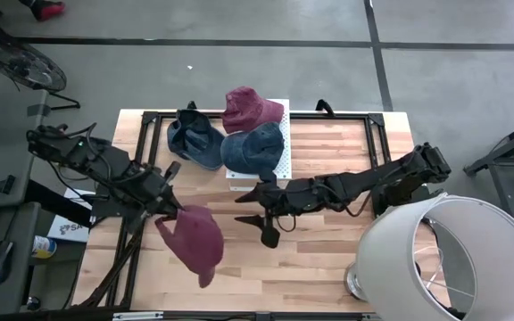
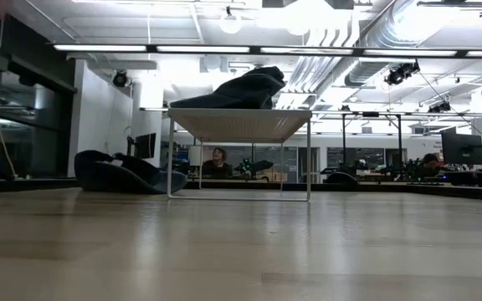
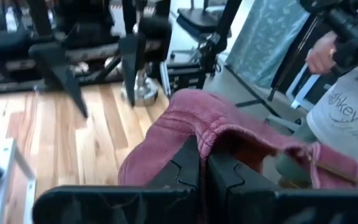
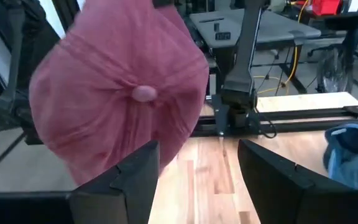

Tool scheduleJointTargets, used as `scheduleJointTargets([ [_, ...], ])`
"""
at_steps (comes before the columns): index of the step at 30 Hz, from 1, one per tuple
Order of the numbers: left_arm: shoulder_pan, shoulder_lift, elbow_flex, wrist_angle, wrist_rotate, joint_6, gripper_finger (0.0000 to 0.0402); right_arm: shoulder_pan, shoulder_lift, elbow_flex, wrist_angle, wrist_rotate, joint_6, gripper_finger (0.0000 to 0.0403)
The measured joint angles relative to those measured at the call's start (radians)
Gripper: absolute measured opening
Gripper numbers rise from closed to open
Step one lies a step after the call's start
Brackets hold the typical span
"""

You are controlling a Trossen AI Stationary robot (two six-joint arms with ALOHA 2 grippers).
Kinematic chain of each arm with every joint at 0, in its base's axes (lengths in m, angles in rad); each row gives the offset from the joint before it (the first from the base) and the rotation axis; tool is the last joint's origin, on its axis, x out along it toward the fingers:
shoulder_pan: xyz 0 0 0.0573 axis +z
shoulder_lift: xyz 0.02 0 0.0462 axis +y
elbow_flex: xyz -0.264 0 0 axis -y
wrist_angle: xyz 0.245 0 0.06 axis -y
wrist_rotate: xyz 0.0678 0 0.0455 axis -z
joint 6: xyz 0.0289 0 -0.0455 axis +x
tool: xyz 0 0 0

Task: Pick & Place hat
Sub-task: Stack the red cap on top of the other red cap on the shelf

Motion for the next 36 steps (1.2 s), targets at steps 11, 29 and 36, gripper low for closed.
scheduleJointTargets([
  [11,0.0,0.069,0.0,0.199,0.027,0.003,0.0,-0.025,0.0,0.0,0.076,-0.135,-0.222,0.0211],
  [29,0.0,0.121,-0.001,0.396,0.014,-0.008,0.0,0.02,0.023,0.0,0.157,-0.161,-0.454,0.0211],
  [36,0.0,0.139,-0.001,0.422,-0.018,-0.031,0.0,0.096,0.022,0.0,0.157,0.075,-0.708,0.0211],
])
